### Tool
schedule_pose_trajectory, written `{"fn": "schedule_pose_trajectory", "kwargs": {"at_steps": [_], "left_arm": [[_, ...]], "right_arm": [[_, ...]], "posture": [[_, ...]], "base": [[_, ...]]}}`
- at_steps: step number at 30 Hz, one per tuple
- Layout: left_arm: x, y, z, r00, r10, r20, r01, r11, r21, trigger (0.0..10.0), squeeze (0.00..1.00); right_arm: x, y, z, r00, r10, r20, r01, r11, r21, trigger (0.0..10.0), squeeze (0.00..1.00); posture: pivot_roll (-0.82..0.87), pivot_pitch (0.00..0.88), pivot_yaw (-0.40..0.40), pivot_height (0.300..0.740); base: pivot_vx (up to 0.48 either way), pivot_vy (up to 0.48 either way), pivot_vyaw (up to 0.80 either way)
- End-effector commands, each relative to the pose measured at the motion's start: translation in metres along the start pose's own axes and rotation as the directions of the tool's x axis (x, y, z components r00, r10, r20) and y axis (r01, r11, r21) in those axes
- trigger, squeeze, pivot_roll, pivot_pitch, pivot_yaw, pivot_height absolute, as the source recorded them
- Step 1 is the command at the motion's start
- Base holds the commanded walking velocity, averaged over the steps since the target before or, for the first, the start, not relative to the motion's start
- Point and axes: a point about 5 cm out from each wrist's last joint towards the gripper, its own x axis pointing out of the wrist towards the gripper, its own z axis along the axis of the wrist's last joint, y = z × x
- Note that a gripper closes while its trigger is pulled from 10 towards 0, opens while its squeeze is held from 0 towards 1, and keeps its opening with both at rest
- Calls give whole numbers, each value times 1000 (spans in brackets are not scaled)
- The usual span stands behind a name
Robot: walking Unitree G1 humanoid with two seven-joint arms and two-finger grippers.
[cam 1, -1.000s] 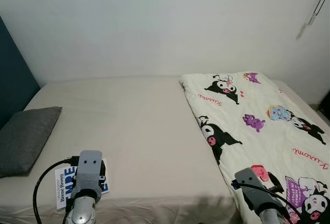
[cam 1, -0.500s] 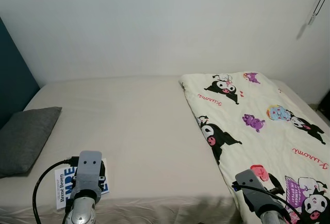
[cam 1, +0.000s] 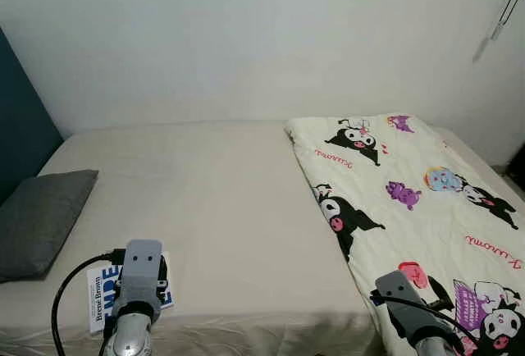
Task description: Clean up the room
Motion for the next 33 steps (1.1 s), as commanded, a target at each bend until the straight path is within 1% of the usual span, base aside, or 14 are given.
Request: {"fn": "schedule_pose_trajectory", "kwargs": {"at_steps": [1, 33], "left_arm": [[-2, 4, -4, 1000, 2, -11, -2, 1000, 16, 10000, 0], [-1, 4, -3, 1000, 2, -11, -1, 1000, 15, 10000, 0]], "right_arm": [[-3, -1, -4, 1000, 5, -5, -5, 1000, -6, 10000, 0], [0, 2, 1, 1000, 6, -3, -6, 1000, -5, 10000, 0]], "posture": [[32, 130, 21, 740], [31, 127, 23, 740]], "base": [[0, 0, 0], [0, 0, 0]]}}
